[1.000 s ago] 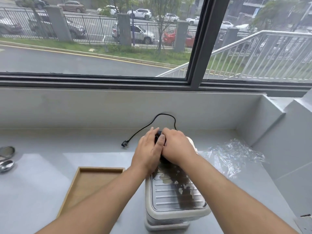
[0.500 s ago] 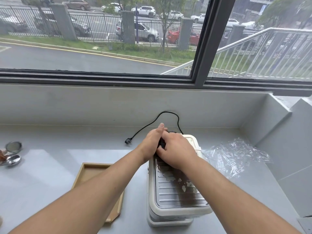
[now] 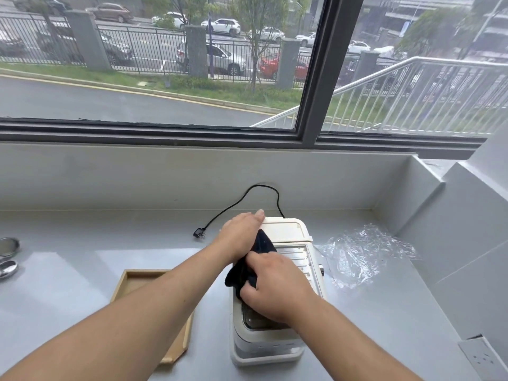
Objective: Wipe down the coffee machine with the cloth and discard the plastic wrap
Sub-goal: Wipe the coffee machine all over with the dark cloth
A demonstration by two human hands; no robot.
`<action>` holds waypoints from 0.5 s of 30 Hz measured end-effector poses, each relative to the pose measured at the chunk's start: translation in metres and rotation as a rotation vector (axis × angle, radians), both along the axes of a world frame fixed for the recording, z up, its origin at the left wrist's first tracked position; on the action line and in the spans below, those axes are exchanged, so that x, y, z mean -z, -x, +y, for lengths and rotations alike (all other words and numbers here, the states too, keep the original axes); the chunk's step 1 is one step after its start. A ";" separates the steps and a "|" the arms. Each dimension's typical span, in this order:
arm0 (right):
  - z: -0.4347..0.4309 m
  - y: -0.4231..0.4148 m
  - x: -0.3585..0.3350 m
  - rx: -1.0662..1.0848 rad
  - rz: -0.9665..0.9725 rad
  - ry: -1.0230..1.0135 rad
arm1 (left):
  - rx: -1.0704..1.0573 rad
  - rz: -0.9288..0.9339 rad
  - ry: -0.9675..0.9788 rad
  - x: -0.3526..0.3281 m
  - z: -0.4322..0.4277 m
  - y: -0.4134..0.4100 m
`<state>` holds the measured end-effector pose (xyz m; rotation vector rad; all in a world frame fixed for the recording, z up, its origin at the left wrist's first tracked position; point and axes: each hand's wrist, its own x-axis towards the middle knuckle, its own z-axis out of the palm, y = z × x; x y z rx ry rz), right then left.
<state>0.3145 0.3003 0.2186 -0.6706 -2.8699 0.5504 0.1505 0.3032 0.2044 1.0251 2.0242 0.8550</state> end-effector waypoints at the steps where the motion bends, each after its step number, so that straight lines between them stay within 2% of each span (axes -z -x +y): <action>1: -0.003 -0.005 0.001 -0.004 -0.005 -0.009 | 0.064 0.150 0.037 0.002 0.000 -0.003; 3: -0.009 -0.015 0.002 -0.008 -0.012 -0.025 | 0.096 0.328 0.070 0.005 -0.001 -0.010; 7: -0.019 -0.036 0.003 0.009 -0.014 -0.035 | 0.006 0.392 -0.006 0.010 -0.001 -0.028; 15: -0.029 -0.067 0.002 0.087 -0.012 -0.038 | 0.004 0.517 -0.052 0.025 -0.014 -0.032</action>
